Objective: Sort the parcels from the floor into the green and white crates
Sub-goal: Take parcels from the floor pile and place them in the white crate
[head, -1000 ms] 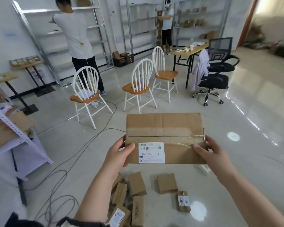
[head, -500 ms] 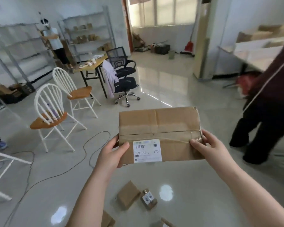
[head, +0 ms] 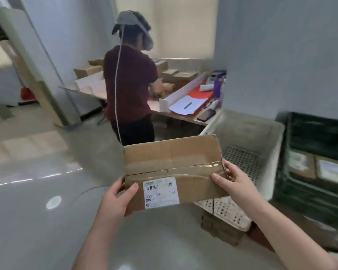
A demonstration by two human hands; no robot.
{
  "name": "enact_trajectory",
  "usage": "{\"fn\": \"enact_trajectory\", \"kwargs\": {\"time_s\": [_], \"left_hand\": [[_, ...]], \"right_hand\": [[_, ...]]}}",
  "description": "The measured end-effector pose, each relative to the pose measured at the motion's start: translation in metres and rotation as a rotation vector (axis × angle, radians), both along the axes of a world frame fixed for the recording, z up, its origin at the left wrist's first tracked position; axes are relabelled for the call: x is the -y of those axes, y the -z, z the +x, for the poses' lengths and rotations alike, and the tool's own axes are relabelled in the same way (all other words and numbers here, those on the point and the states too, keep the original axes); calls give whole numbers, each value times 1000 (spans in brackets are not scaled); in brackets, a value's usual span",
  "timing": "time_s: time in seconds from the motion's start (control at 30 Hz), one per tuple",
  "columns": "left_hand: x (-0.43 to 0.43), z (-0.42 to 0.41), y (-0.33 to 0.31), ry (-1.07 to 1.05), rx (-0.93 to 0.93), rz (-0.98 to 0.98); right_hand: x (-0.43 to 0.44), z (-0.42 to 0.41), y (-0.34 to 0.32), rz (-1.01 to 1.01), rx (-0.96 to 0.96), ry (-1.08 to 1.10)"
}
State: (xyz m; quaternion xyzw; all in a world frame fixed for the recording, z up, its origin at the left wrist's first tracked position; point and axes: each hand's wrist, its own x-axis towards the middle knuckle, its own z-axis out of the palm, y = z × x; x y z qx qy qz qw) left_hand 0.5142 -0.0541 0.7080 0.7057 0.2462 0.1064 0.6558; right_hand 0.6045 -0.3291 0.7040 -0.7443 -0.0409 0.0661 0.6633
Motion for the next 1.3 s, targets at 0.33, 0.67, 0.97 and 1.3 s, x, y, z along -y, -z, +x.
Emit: {"fn": "enact_trajectory", "kwargs": {"time_s": [0.33,0.67,0.97,1.3], "left_hand": [[193,221,13,439,-22,-47],[326,370,34,733,-158,-52],[423,444,60,910,-199,57],[489,408,133,1057,-462,354]], "right_hand": [[206,103,5,-163,-34,417],[315,168,32,-150,-184,701],[395,212,51,-190,-345,854],[501,204,105,-369,-839,502]]}}
